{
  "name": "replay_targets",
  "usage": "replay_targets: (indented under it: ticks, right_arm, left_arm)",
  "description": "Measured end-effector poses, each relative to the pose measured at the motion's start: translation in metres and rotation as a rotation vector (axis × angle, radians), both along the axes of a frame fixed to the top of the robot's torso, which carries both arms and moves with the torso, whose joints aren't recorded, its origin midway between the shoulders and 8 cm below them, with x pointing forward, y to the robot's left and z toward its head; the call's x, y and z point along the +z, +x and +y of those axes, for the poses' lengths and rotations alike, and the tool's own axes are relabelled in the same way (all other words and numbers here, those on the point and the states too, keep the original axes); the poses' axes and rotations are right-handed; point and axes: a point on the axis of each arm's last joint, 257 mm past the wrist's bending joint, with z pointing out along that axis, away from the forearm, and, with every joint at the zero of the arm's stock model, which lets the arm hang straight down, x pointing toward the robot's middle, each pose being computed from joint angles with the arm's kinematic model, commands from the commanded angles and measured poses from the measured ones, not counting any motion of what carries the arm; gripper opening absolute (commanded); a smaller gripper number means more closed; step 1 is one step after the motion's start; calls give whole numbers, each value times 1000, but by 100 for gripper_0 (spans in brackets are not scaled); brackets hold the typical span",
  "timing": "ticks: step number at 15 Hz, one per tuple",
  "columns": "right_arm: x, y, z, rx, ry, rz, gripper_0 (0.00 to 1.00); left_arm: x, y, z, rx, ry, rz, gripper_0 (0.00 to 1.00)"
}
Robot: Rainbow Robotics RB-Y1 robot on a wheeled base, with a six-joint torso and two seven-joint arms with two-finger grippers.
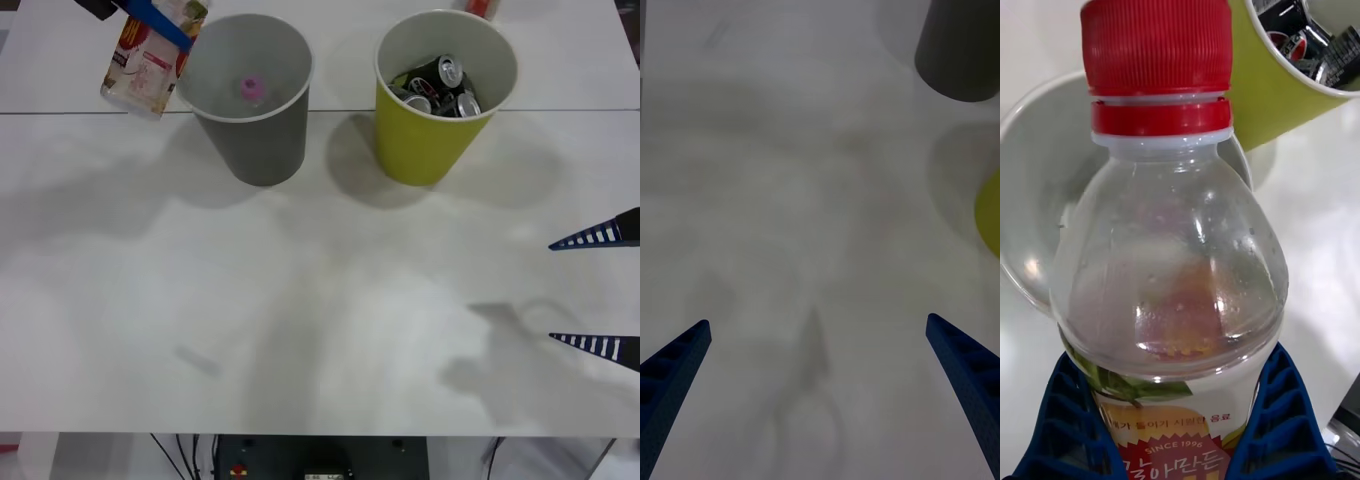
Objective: Put the can into the green bin and the plastic bottle into the gray bin
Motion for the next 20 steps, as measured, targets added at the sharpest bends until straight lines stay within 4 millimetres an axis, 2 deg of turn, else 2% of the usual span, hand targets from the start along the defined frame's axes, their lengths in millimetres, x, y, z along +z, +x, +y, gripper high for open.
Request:
replay_targets:
  ticks: [5, 11, 13, 14, 15, 20]
  right_arm:
    - [0, 0, 0, 0, 0, 0, 100]
    - [0, 0, 0, 0, 0, 0, 100]
    - [0, 0, 0, 0, 0, 0, 100]
    - [0, 0, 0, 0, 0, 0, 100]
    - [0, 0, 0, 0, 0, 0, 100]
    - [0, 0, 0, 0, 0, 0, 100]
  left_arm:
    - [13, 34, -33, 27, 21, -81, 1]
    - [15, 53, -63, 51, 34, -141, 2]
    - [13, 54, -67, 50, 34, -138, 21]
    - [12, 54, -68, 50, 33, -138, 45]
    - [12, 55, -70, 50, 30, -142, 100]
    - [12, 54, -72, 29, 36, -149, 100]
